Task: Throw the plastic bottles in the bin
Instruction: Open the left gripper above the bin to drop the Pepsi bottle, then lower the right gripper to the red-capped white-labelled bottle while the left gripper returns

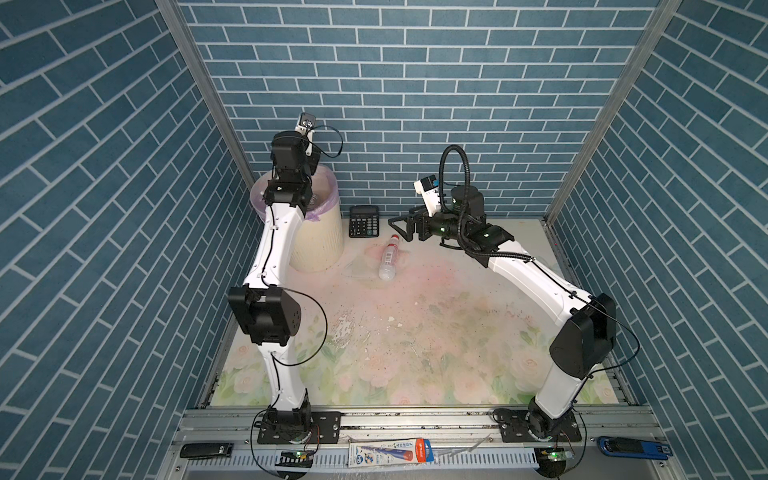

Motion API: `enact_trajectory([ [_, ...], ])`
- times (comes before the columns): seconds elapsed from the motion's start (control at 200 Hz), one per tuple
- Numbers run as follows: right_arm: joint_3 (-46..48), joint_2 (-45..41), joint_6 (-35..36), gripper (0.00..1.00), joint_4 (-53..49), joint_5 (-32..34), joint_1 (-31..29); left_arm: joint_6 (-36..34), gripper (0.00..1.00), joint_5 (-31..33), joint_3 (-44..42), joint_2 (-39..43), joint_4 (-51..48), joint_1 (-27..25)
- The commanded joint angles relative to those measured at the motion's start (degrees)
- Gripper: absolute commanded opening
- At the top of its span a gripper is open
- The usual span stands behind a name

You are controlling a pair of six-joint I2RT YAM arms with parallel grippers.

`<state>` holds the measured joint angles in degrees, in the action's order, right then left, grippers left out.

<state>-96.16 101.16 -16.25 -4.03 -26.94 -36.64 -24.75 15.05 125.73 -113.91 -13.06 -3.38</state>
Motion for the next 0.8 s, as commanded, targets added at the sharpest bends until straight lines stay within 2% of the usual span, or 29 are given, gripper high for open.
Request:
enact_trajectory([
  [0.0, -2.44, 0.68, -0.84, 0.99, 0.34, -1.18, -0.17, 3.72, 0.98, -2.15, -1.04, 6.65, -0.61, -0.90],
  [0.365, 0.41, -0.34, -2.27, 0.99, 0.63, -0.25, -0.18, 7.97, 0.99, -3.56, -3.92, 11.12, -2.41, -5.87],
  [0.58, 1.06, -0.23, -3.58, 0.99, -2.87, 4.69, 0.42, 17.66, 0.99, -6.21, -1.40, 11.65, -9.22, -9.26],
  [0.795, 3.40, 0.93, -6.60, 0.99, -4.13, 9.17, 1.42, 30.97, 0.99, -9.33, -6.34, 14.39, -14.66, -13.66],
])
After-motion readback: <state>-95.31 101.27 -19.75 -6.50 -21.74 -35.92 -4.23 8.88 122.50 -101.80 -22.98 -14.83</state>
